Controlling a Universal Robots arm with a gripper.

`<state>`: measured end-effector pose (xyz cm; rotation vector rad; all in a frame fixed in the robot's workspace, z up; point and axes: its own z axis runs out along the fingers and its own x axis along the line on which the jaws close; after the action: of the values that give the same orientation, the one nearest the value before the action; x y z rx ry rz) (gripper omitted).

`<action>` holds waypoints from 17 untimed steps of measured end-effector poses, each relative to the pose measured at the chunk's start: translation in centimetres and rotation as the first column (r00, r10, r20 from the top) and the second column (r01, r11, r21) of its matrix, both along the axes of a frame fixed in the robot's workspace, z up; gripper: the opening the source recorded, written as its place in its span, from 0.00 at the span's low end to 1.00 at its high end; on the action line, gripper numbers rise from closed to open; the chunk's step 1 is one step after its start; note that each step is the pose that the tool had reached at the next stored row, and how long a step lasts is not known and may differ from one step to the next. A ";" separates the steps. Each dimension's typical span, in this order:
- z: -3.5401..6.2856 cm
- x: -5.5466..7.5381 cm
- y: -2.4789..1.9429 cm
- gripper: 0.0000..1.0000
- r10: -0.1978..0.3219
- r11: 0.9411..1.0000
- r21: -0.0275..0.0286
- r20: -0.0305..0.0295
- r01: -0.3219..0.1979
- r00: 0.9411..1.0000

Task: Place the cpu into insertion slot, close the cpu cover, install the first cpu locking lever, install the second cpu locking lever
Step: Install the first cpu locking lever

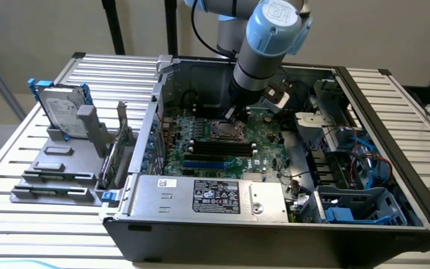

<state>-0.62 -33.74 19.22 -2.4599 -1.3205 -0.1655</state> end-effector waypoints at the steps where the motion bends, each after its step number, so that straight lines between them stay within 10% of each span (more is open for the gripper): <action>1: -0.01 0.0 -0.03 0.11 0.000 1.000 0.001 0.000 0.000 1.000; 17: -0.01 0.0 -0.54 0.11 -0.004 1.000 0.003 -0.001 0.004 1.000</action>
<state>-0.62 -34.29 19.21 -2.4601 -1.3144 -0.1665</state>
